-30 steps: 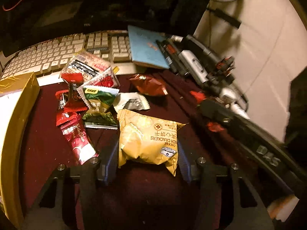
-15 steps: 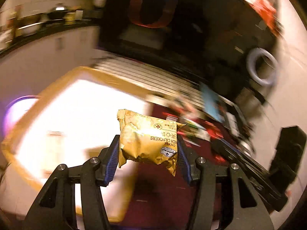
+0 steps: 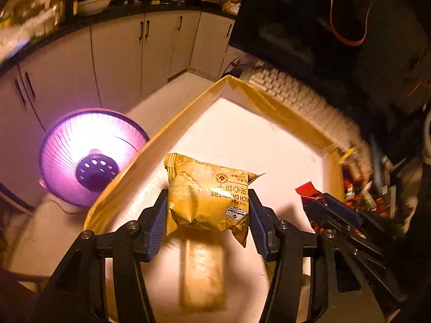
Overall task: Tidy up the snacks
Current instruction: 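Move both packets over the tray and open both tools to drop them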
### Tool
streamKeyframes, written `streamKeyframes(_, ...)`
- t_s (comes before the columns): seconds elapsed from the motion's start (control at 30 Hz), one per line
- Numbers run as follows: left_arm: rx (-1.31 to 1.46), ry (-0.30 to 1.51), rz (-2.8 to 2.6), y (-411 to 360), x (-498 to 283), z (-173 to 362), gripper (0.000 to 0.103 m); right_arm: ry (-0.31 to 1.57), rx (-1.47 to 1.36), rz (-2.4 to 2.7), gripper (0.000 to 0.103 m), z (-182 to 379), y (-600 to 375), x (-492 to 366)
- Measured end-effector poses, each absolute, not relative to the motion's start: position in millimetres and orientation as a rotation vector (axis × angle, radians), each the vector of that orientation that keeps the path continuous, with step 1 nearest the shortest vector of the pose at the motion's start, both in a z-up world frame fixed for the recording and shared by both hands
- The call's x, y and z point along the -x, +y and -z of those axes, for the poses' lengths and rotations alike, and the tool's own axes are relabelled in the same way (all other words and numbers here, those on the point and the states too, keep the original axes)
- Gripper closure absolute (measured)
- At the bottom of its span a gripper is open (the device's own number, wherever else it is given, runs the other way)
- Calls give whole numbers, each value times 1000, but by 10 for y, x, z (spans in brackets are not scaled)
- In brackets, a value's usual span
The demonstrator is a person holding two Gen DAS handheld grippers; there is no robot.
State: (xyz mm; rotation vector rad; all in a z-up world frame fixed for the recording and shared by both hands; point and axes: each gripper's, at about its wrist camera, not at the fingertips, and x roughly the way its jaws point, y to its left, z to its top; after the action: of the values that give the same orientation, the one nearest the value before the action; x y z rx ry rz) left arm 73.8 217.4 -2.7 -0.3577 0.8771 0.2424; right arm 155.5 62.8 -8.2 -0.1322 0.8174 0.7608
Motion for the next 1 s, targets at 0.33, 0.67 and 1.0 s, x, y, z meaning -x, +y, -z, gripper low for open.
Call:
streamKeyframes(0.33,382,942,-198,2194,-835,115,38,825,170,-778,77,310,762,-1606)
streamKeyframes(0.67,307,693,-330,1716,-150,-317,20,679,-93,-795,29,-157,-19,-1295)
streamKeyframes(1.0,310,725,24,669,-170,-344,20,677,-202,-648,27,-40,-1394,-1046)
